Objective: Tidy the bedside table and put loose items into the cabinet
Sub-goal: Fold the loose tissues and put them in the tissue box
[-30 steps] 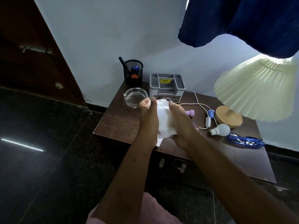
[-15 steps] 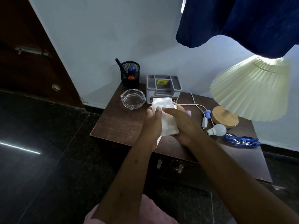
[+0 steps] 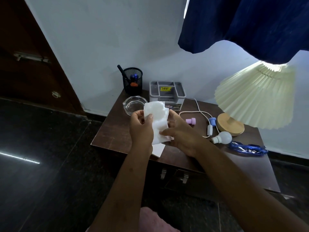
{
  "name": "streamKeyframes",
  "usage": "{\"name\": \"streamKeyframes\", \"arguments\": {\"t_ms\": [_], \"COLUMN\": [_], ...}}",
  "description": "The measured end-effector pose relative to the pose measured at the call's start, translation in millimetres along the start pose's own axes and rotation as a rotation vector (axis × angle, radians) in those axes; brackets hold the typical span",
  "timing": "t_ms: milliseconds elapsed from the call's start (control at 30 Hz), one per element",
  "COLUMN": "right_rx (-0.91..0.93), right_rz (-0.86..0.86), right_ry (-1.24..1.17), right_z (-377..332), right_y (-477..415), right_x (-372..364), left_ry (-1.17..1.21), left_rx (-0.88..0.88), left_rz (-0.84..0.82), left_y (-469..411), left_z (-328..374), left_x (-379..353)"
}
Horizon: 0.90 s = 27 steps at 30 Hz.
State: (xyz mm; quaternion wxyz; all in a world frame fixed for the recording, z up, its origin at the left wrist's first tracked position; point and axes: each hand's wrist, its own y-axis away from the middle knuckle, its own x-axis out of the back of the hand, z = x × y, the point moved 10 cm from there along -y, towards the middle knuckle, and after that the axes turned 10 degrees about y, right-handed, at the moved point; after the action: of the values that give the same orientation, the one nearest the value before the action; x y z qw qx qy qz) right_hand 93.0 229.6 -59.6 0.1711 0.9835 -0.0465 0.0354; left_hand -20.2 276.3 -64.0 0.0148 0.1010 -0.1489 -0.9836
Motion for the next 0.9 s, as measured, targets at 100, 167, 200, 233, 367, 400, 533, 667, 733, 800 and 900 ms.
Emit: {"name": "streamKeyframes", "arguments": {"t_ms": [100,167,200,233,367,400,533,667,733,800,900], "right_rx": [0.079,0.119,0.134,0.146,0.215,0.242,0.235,0.164,0.151,0.174,0.234], "right_rz": [0.126,0.284,0.349,0.407,0.531,0.545,0.555,0.498,0.476,0.452,0.421], "right_ry": [0.214,0.379,0.450,0.502,0.679,0.708,0.786,0.829,0.816,0.805,0.848], "right_z": [-8.7,-16.3,-21.5,-27.3,-66.1,-76.1,-92.4,-76.2,-65.3,-61.7,-65.7], "right_y": [-2.2,-10.2,-16.2,-23.8,-60.0,-69.9,-108.9,-135.8,-144.0,-147.9,-151.5], "right_x": [17.9,42.0,53.4,65.1,100.5,105.7,122.5,132.6,134.3,131.8,124.8], "left_ry": [0.061,0.028,-0.033,-0.098,-0.384,-0.492,-0.584,-0.489,-0.455,-0.403,-0.357], "left_rx": [-0.003,-0.051,-0.098,-0.148,-0.366,-0.429,-0.490,-0.312,-0.271,-0.253,-0.281], "left_rz": [-0.042,-0.121,-0.163,-0.205,-0.371,-0.389,-0.362,-0.410,-0.423,-0.424,-0.431], "left_y": [-3.5,-11.4,-18.1,-27.1,-61.5,-68.4,-105.6,-143.3,-153.6,-160.5,-162.6], "left_z": [2.4,11.8,19.9,29.4,77.8,88.5,107.3,71.8,59.4,55.4,63.3], "left_x": [-10.0,-25.8,-34.9,-45.3,-93.7,-105.6,-133.4,-145.8,-148.3,-148.0,-145.0]}}
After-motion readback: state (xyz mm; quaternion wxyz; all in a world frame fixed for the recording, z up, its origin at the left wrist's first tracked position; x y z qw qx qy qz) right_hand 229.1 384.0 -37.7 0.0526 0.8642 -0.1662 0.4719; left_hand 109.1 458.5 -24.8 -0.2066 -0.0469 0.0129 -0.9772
